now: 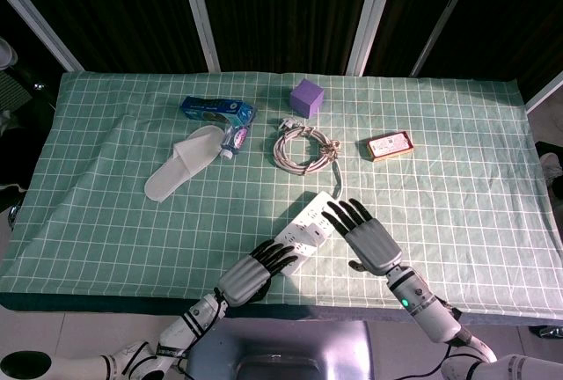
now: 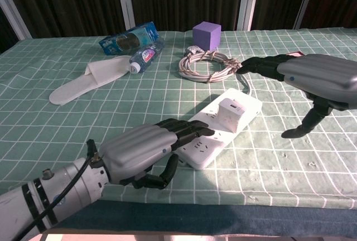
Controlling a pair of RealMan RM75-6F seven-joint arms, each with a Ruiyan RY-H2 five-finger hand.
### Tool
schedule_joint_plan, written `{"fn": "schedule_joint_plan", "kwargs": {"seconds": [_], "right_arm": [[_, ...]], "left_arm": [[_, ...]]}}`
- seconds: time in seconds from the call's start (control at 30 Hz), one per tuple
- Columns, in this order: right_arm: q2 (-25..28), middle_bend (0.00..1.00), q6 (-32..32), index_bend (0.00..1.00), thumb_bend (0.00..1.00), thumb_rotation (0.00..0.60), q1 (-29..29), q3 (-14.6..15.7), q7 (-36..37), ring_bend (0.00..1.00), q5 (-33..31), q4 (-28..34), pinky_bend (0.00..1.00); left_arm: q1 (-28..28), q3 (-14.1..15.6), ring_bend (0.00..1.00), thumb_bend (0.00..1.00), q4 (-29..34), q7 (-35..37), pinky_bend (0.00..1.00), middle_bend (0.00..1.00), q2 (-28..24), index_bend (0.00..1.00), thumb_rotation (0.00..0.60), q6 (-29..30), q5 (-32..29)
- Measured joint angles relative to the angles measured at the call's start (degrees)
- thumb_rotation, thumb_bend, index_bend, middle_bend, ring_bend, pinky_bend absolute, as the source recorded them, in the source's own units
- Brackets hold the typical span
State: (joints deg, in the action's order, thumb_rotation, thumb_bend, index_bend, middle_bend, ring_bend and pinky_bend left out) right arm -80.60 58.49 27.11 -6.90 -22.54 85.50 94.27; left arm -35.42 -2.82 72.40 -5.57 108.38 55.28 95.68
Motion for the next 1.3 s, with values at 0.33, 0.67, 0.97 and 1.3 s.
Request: {"fn": "schedule_joint_plan", "kwargs": {"seconds": [0.33, 0.67, 0.97, 1.3], "right_arm": [[-1.48, 0.00, -2.11, 0.00, 0.16, 0.600, 2.73, -0.04, -2.25, 0.00, -3.25, -0.18, 0.00], [-5.02, 0.00, -2.40, 0.00, 0.16, 0.600, 5.86, 0.71, -4.47, 0.00, -0.77, -3.97, 0.00], [-9.16, 0.06, -3.17, 0.00, 0.16, 0.600, 8.18, 1.06, -9.87, 0.00, -1.16, -7.99, 0.02], [-13.70, 0.22, -1.77, 0.18, 0.22, 0.600, 9.50, 1.54, -12.20, 0.08, -0.78, -13.91, 0.16]], "left_arm": [[-2.64, 0.43, 0.00, 0.86, -4.36, -2.24, 0.06, 0.00, 3.80, 0.00, 0.600, -0.37, -0.87], [-2.80, 1.80, 0.00, 0.86, -4.46, -3.08, 0.06, 0.01, 2.72, 0.00, 0.600, -0.78, -2.85], [-3.04, 2.51, 0.01, 0.86, -2.85, -3.47, 0.06, 0.04, 1.91, 0.00, 0.600, -0.81, -3.97], [-3.20, 3.26, 0.01, 0.86, -2.16, -3.95, 0.06, 0.04, 1.39, 0.00, 0.600, -0.77, -4.68]]}}
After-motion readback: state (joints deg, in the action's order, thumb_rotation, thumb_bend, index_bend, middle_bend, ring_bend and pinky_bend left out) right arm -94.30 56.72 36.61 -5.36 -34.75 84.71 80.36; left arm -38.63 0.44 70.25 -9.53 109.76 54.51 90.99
